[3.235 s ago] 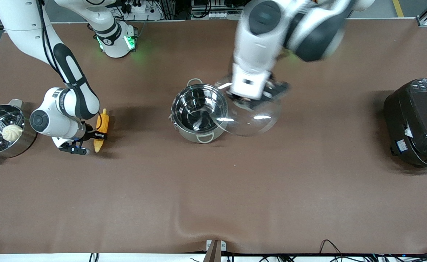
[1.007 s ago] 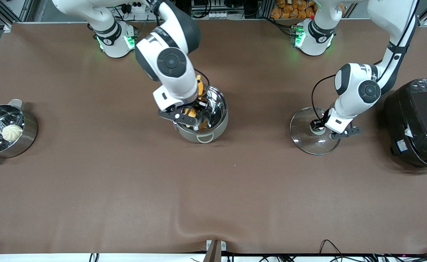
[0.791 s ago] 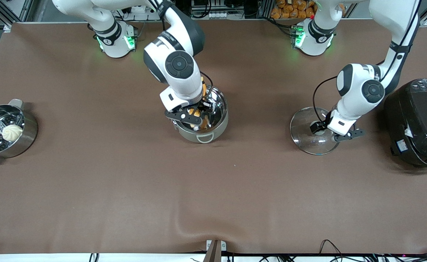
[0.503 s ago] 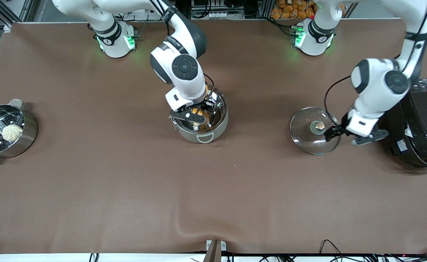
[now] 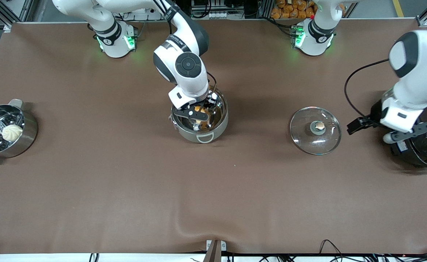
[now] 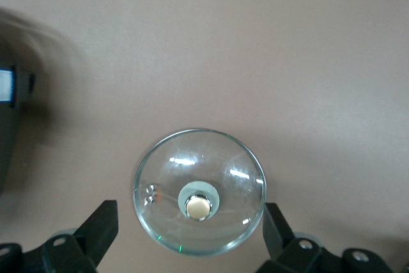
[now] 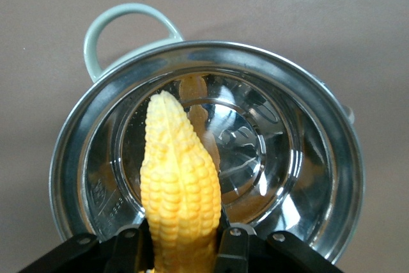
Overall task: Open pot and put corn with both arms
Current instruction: 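Lower the corn into the pot while the left gripper releases the lid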
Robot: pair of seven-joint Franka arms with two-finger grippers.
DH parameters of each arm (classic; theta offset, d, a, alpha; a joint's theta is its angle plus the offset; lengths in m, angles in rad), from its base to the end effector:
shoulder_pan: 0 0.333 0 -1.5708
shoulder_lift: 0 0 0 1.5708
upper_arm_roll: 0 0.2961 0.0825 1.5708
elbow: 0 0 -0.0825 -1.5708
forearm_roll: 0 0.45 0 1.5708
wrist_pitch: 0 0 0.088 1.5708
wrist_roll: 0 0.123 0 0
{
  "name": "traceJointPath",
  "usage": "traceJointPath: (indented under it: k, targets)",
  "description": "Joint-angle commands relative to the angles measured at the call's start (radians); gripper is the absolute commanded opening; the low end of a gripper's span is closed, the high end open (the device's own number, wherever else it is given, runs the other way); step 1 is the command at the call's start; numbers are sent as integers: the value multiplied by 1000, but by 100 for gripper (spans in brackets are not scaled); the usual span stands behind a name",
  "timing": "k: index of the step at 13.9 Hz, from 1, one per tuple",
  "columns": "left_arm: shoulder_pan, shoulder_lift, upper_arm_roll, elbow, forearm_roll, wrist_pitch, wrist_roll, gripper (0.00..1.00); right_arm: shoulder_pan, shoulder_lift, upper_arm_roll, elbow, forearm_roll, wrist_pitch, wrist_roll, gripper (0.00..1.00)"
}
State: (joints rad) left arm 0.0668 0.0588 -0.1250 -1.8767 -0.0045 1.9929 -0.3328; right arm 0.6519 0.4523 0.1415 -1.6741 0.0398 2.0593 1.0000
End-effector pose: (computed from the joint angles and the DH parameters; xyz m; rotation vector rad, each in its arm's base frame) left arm 0.6434 -0.0370 0.4229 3.0881 0.4301 0.0850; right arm 0.5000 0.5031 0.2705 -3.1032 0.3719 0.1797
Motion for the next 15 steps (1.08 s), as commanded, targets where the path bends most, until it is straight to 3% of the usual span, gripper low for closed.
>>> traceJointPath:
  k: [1, 4, 5, 6, 7, 15]
  targets:
    - [7, 19, -4, 117, 3, -126, 64, 100, 15, -18, 1, -65, -17, 76, 14, 29]
    - [5, 18, 1, 229, 1, -277, 71, 100, 17, -15, 1, -64, -17, 79, 14, 35]
    - [5, 18, -1, 273, -2, -331, 71, 100, 17, -15, 1, -64, -18, 79, 12, 52]
    - [5, 13, -5, 300, -3, -377, 72, 100, 15, -15, 1, -64, -27, 79, 12, 88]
    - [5, 9, -8, 313, -3, -413, 72, 100, 15, -15, 1, -62, -41, 78, 12, 99]
    - [-2, -48, -30, 314, -5, -499, 100, 100, -20, -49, 3, -39, -41, 65, -4, 100]
